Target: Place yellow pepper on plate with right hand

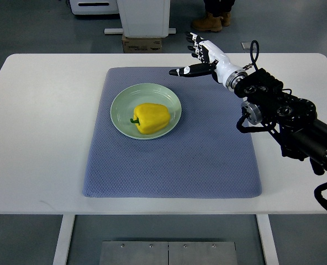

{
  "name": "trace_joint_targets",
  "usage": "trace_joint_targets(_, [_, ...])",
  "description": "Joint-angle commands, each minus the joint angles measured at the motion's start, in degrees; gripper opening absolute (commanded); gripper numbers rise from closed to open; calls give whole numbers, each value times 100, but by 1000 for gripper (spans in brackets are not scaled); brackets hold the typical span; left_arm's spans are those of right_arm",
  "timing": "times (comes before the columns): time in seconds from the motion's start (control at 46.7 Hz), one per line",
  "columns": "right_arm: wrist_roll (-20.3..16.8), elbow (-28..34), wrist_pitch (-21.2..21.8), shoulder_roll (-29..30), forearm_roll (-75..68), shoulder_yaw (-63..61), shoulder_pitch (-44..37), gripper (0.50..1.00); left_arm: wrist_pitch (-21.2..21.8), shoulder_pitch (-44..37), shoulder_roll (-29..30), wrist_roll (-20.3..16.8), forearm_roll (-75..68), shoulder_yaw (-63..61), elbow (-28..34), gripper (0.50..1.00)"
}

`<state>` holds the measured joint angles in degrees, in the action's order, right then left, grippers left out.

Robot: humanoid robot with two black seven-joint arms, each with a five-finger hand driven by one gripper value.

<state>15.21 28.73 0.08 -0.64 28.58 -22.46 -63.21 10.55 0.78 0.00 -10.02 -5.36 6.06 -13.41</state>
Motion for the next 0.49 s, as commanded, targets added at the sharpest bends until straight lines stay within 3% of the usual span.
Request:
trace_joint_targets(0.0, [-1,1,1,-50,-72,-618,151,1000,0,1,0,0,0,0,-3,1000])
trace_joint_targets(0.471, [17,18,10,-243,-90,-2394,608,1000,0,1,0,0,0,0,-4,1000])
